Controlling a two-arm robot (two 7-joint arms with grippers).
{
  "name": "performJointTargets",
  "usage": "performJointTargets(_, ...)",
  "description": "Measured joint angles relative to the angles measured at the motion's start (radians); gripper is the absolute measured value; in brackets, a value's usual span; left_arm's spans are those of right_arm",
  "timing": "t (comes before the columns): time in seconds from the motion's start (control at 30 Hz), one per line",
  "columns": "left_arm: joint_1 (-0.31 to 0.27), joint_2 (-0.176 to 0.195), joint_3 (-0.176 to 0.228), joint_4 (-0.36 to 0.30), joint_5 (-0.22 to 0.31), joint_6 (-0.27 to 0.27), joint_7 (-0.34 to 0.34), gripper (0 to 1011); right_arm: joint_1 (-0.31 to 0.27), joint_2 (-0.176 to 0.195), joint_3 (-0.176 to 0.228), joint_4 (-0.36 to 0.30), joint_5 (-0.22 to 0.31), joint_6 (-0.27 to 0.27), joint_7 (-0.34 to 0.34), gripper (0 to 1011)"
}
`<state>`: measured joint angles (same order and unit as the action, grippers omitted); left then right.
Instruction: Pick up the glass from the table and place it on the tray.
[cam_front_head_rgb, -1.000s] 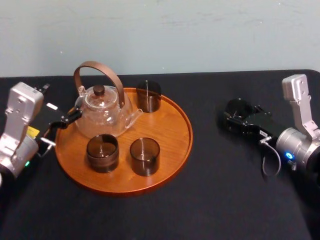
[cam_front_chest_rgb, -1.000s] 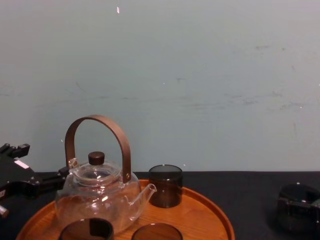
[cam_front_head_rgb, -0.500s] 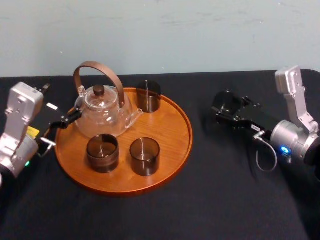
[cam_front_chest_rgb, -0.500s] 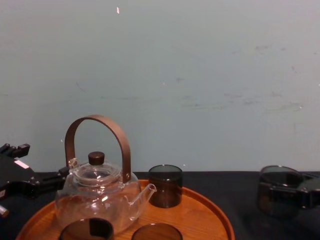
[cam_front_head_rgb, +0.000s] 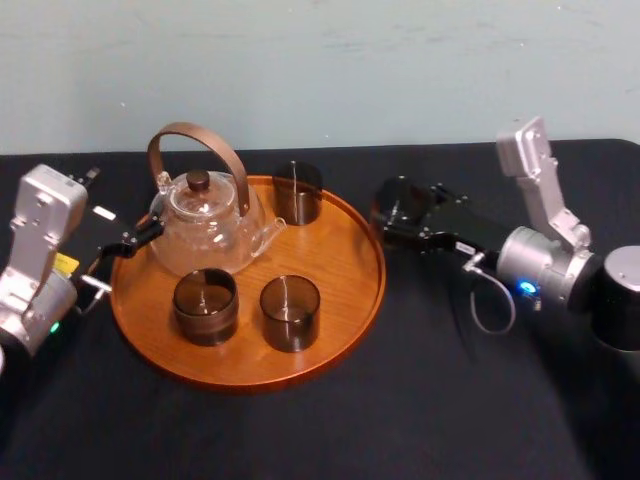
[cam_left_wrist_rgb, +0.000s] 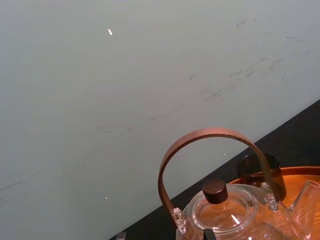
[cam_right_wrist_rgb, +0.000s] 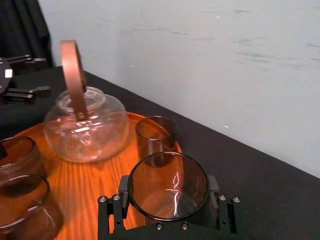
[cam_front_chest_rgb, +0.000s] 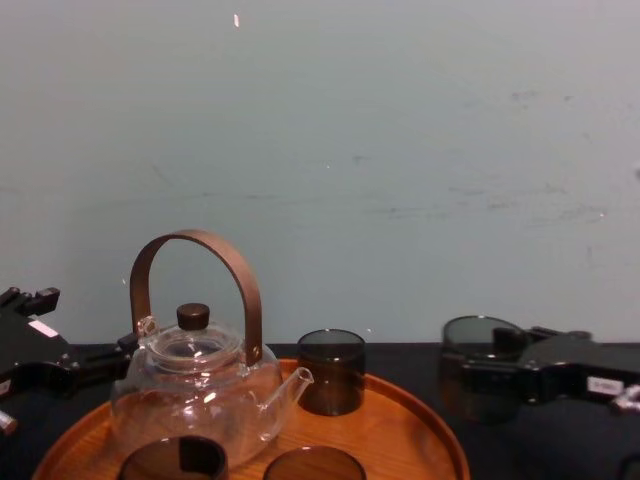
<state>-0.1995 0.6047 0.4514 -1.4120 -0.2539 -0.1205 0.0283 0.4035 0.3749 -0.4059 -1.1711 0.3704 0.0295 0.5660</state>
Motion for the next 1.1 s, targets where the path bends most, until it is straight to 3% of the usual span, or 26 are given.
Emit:
performJointTargets(0.53, 0.0, 0.0, 0.0, 0.0, 0.0, 0.0, 0.0, 1001, 0.054, -0.054, -0.068, 0.081, -0.006, -0.039, 0.028, 908)
performJointTargets(1.1, 0.0, 0.0, 0.0, 0.0, 0.0, 0.0, 0.0, 1001, 0.096, -0.097, -0.091, 0.187, -0.015, -0.087, 0.045, 908)
